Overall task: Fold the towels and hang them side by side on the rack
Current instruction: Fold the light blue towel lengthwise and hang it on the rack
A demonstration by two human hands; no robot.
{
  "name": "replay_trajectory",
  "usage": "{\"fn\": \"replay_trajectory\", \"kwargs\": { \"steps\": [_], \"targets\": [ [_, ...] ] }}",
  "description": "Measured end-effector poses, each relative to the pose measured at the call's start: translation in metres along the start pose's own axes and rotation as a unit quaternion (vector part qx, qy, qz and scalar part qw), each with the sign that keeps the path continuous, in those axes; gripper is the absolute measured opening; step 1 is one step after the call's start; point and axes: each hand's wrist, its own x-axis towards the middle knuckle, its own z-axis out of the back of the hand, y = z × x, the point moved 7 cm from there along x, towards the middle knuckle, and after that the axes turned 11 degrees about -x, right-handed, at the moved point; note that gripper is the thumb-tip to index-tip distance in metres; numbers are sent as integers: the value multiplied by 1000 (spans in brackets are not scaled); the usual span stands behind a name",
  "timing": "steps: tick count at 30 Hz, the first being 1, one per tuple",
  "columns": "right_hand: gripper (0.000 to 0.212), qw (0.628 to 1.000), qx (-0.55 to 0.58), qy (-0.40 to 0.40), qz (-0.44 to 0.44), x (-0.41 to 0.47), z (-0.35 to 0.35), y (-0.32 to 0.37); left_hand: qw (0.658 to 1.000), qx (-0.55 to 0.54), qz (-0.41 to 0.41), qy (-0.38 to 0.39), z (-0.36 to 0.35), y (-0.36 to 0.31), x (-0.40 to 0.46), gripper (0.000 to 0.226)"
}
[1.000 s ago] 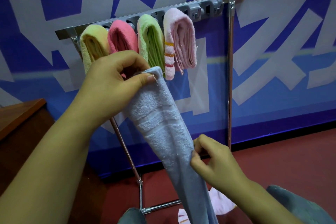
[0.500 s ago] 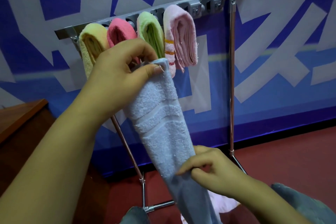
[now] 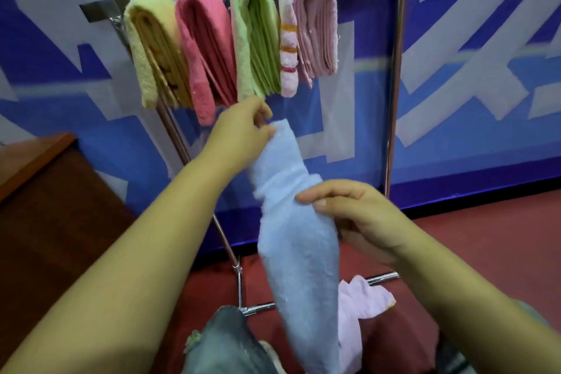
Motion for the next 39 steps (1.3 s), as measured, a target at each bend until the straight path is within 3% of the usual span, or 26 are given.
{"fn": "replay_trajectory", "kwargs": {
  "steps": [3,6,8,11,19,23,27,31,35,39],
  "targets": [
    [47,998,64,-29,6,4,7,6,986,-118,119,-5,-16,33,-44,20],
    [47,994,96,-51,5,6,12,8,924,-318,208,-42,-24,47,-104,43],
    [46,994,103,-47,1,5,10,7,879,-422,224,-20,-37,46,-138,57],
    [46,992,117,-42,-6,0,5,4,842,-505,188,7,-47,37,-163,59],
    [31,969,210,-117,-55,-8,19,-2,816,-558,139,62,-53,14,-170,73],
    [49,961,238,-129,-61,-12,23,-6,771,-624,126,17,-47,3,-159,53],
    [63,989,112,-72,-60,-25,13,-12,754,-645,125,4,-38,-6,-146,43],
    [86,998,-17,-65,23,-42,9,-2,758,-634,147,38,-36,-13,-140,49],
    [69,992,-81,-79,52,-45,5,11,758,-627,169,50,-36,-7,-139,50],
    [33,982,-127,-117,75,-46,1,22,779,-605,164,22,-30,-4,-140,51]
  ]
}}
